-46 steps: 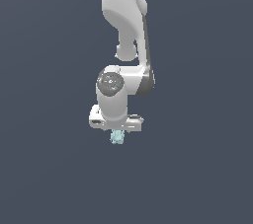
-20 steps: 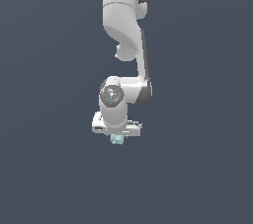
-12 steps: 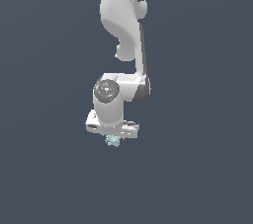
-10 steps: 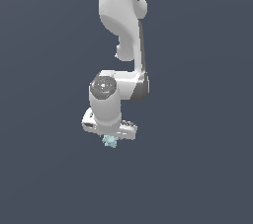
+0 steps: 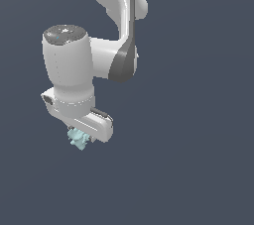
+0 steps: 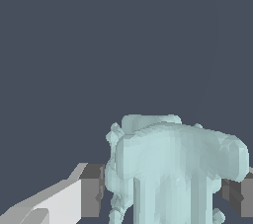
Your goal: Pick up the object and move it to a goal position.
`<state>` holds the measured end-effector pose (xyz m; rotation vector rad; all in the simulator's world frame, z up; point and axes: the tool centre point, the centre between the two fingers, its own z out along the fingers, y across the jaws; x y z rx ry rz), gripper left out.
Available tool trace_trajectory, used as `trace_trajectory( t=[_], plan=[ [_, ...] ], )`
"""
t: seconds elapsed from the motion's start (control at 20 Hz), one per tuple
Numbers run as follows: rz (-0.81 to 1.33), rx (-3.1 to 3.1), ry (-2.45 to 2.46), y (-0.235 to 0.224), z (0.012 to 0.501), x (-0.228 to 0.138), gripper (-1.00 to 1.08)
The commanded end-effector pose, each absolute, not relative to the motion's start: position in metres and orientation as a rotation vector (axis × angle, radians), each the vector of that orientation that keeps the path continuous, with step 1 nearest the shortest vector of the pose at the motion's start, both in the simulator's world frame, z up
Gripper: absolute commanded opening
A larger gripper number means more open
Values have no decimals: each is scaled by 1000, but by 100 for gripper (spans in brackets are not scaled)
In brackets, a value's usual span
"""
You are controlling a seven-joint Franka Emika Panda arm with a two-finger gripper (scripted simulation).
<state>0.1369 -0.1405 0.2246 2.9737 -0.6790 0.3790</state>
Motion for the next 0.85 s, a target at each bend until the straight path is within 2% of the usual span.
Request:
trace_trajectory(
  t=[0.0, 0.4, 0.8],
  plan=[
    [456, 2921, -790, -162, 266, 141, -100],
    [605, 2792, -1005, -204, 351, 135, -100],
    [646, 2748, -1064, -215, 376, 130, -100]
  ],
)
